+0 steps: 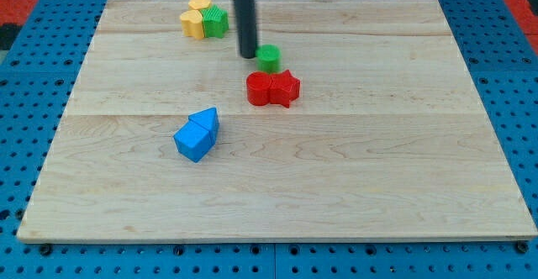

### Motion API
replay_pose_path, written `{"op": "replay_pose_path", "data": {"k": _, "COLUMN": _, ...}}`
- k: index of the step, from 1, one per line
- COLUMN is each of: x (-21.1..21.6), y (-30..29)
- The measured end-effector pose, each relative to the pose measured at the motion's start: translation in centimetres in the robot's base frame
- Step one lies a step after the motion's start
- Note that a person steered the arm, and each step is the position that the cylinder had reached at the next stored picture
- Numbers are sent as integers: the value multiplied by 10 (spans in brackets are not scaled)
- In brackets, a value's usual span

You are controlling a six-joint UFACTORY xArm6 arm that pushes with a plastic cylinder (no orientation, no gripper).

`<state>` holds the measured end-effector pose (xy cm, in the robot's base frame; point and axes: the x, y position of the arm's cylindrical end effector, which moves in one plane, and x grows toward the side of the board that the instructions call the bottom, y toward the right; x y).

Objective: Push the green star into the green circle

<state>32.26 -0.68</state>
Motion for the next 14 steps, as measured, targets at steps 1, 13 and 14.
{"op": "replay_pose_path", "data": {"k": 1, "x": -6, "y": 0}}
{"op": "replay_pose_path", "data": {"k": 13, "x": 17, "y": 19}}
{"op": "replay_pose_path", "data": {"k": 14, "x": 31, "y": 43}}
